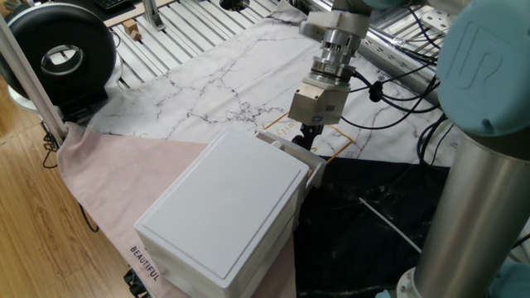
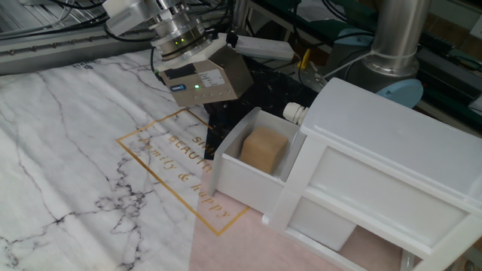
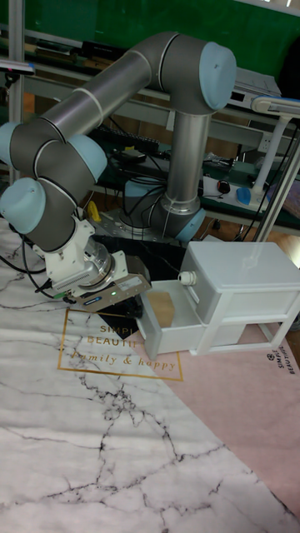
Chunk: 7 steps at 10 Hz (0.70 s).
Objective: Put things in the drawer
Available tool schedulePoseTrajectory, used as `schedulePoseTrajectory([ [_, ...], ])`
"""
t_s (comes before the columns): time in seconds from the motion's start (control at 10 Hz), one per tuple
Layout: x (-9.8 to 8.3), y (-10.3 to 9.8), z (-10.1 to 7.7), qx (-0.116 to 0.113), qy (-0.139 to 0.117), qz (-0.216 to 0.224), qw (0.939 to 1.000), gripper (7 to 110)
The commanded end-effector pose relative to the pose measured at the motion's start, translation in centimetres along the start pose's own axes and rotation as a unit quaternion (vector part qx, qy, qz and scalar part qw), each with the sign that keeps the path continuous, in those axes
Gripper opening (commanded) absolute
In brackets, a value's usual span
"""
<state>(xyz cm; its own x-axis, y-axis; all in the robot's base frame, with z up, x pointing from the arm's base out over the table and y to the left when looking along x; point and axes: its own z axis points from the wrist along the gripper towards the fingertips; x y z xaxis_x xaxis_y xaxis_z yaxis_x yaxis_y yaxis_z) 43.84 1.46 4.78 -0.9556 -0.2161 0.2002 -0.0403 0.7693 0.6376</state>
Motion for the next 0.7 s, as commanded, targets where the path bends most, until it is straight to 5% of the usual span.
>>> schedulePoseTrajectory([
  [0.0,-0.2,0.7,0.1,-0.007,-0.007,0.002,1.0000,7],
  [0.6,0.1,2.3,0.0,-0.026,-0.008,0.003,0.9996,7],
])
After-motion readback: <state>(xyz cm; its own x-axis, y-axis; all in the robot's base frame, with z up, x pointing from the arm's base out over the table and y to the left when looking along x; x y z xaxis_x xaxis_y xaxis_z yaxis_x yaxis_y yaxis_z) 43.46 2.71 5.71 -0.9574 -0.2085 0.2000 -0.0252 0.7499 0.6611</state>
